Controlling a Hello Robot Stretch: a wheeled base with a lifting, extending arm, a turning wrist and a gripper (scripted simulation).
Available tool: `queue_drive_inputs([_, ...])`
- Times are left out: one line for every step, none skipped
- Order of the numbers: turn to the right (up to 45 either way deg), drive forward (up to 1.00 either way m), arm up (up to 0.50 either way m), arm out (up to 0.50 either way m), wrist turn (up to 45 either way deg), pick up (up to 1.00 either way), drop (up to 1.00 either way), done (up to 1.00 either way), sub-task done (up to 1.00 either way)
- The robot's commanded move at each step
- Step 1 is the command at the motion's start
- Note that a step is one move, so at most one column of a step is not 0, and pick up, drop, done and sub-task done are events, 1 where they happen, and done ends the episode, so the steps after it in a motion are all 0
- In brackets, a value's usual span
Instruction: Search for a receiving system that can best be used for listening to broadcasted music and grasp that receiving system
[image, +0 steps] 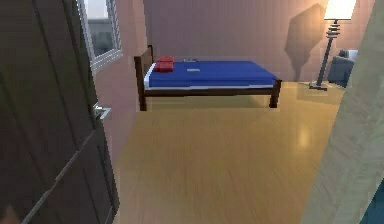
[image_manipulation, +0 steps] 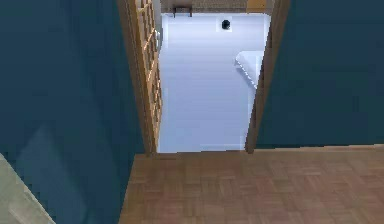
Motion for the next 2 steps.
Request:
queue_drive_inputs([6.0,0.0,0.0,0.0,0.0,0.0,0.0,0.0,0.0])
queue_drive_inputs([0.0,0.5,0.0,0.0,0.0,0.0,0.0,0.0,0.0])
